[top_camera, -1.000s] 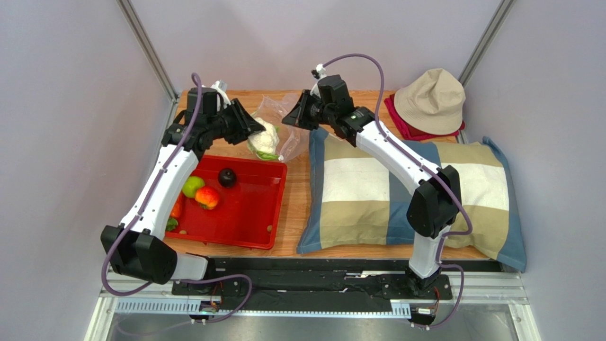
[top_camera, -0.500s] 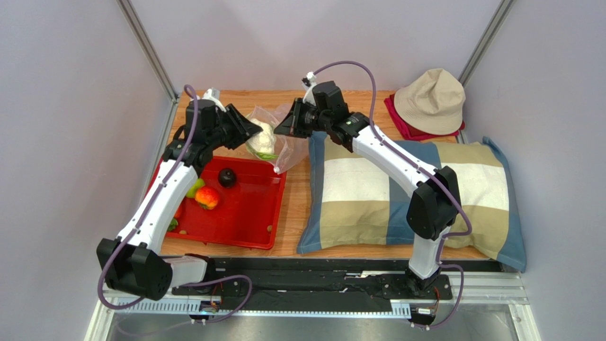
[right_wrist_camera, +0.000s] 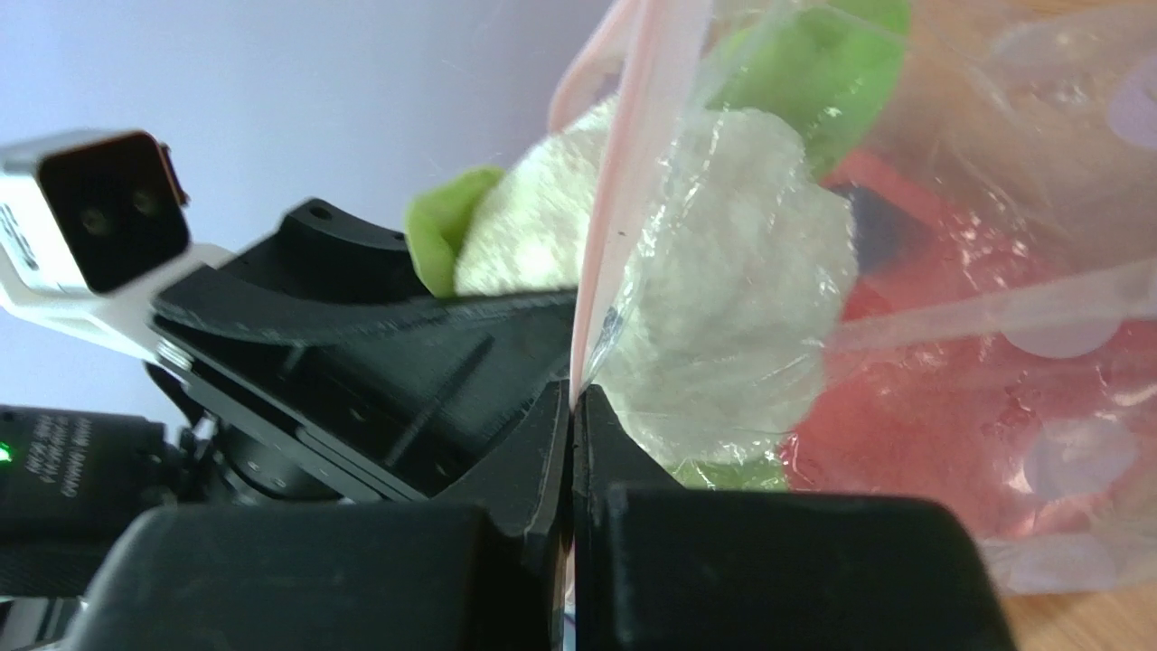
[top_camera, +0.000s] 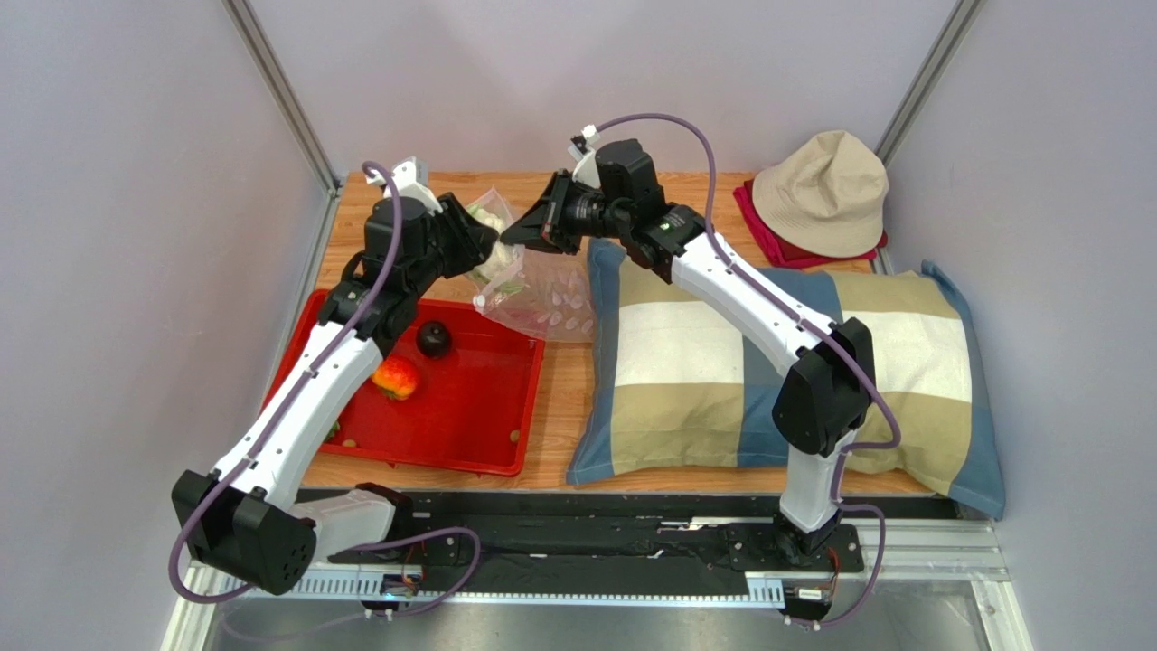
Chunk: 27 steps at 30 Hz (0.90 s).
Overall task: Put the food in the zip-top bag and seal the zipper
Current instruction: Place the fake vegetable in the zipper food storage bag, then adjust the zipper food storage bag at the center of the board.
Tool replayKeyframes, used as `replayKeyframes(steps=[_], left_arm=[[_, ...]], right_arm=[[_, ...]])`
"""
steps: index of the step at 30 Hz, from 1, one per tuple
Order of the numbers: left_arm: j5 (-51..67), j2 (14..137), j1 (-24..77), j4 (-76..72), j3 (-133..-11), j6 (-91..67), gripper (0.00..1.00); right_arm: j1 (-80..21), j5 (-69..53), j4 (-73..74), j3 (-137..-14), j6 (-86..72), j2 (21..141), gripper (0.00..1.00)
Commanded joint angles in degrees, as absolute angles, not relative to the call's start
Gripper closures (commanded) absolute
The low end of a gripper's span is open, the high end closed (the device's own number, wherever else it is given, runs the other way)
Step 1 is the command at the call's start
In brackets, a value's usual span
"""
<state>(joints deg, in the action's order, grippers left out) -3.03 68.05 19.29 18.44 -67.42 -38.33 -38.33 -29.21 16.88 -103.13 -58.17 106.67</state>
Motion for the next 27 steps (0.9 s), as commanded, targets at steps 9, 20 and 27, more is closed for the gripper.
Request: replayKeyframes(steps=[9,20,27], left_arm=[[7.99,66.63,20.13,26.27,-76.81,-24.26,0.17],[10.63,62.67,15.21,33.31,-82.36,-16.79,0.09],[7.83,66.79,13.89,32.96,-83.05,-15.64,0.15]], right_arm=[[-36.48,-31.99,10.46,-105.38,-62.58,108.02,1.00],[-33.22,-35.50,4.13,-103.71,-62.40,108.19,1.00],[-33.13,-37.09,3.51,-103.36,-61.53,108.55,1.00]])
